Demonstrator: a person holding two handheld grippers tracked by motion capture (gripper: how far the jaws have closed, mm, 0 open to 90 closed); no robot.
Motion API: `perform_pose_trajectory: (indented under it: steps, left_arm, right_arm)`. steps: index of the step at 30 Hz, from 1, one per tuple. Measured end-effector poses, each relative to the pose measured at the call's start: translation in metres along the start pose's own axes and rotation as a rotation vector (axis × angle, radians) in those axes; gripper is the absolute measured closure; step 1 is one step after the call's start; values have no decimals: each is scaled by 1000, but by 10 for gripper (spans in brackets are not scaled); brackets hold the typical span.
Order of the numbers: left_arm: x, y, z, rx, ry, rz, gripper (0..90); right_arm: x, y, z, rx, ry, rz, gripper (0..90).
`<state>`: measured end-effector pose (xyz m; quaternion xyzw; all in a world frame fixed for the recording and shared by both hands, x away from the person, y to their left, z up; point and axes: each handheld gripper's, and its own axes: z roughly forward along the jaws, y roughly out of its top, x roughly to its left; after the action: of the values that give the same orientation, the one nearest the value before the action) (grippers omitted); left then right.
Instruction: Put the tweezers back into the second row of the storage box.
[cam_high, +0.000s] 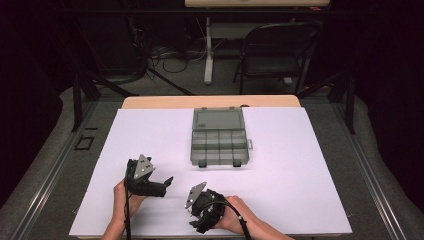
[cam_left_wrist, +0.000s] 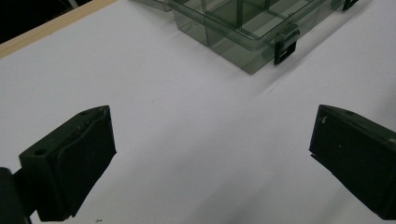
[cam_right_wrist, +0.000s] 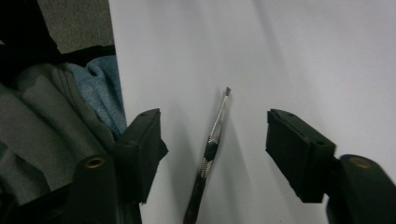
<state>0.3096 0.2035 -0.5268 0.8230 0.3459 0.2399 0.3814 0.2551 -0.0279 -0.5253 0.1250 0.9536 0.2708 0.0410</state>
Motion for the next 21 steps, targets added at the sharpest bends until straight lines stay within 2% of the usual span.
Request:
perform_pose_trajectory:
  steps: [9, 15, 21]
  left_arm:
    - [1, -1, 2, 3, -9, -4, 2]
    - [0, 0, 2, 3, -10, 0, 2]
    - [-1, 0, 3, 7, -12, -1, 2]
  right_arm:
    - [-1, 4, 8, 49, 4, 1, 622]
    - [-3, 3, 12, 98, 16, 30, 717]
    - [-7, 3, 14, 131, 32, 56, 761]
